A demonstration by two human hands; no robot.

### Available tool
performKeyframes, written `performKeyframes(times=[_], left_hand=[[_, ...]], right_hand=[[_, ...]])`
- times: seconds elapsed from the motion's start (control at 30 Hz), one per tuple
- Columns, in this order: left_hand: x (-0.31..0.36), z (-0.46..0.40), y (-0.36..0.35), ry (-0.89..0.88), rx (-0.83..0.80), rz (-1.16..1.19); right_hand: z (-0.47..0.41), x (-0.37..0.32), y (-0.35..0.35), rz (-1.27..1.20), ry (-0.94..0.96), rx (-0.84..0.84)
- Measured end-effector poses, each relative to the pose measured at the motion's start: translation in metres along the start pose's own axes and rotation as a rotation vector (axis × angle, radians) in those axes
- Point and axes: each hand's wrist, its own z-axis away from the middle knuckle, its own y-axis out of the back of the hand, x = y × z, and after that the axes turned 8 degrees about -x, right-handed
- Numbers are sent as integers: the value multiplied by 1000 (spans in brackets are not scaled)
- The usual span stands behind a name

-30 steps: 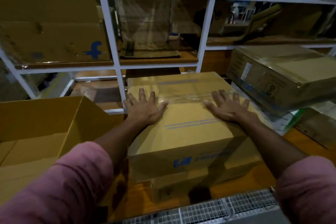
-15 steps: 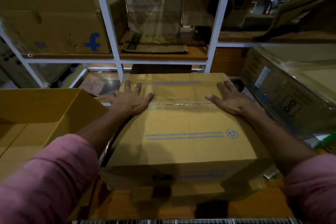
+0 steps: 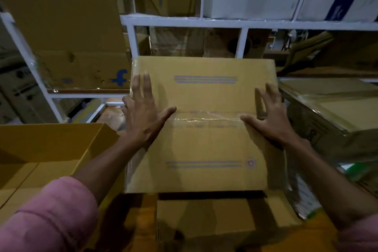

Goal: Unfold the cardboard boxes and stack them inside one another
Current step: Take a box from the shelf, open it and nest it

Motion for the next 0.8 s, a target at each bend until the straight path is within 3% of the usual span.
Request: performKeyframes(times=[0.13, 0.4, 0.53, 0.67, 0.8], left_hand=[[-8, 27, 1, -136, 60, 44], [-38, 82, 0, -164, 25, 57], [-36, 85, 21, -131, 48, 94], [-30, 64, 50, -203, 105, 47], [-25, 44, 68, -217, 23, -64]], right_hand=[[30, -5, -13, -17, 42, 123], [80, -21, -30, -10, 35, 226], [77, -32, -10, 88, 121, 282], [55, -51, 25, 188, 140, 229], [43, -58, 43, 257, 100, 107]])
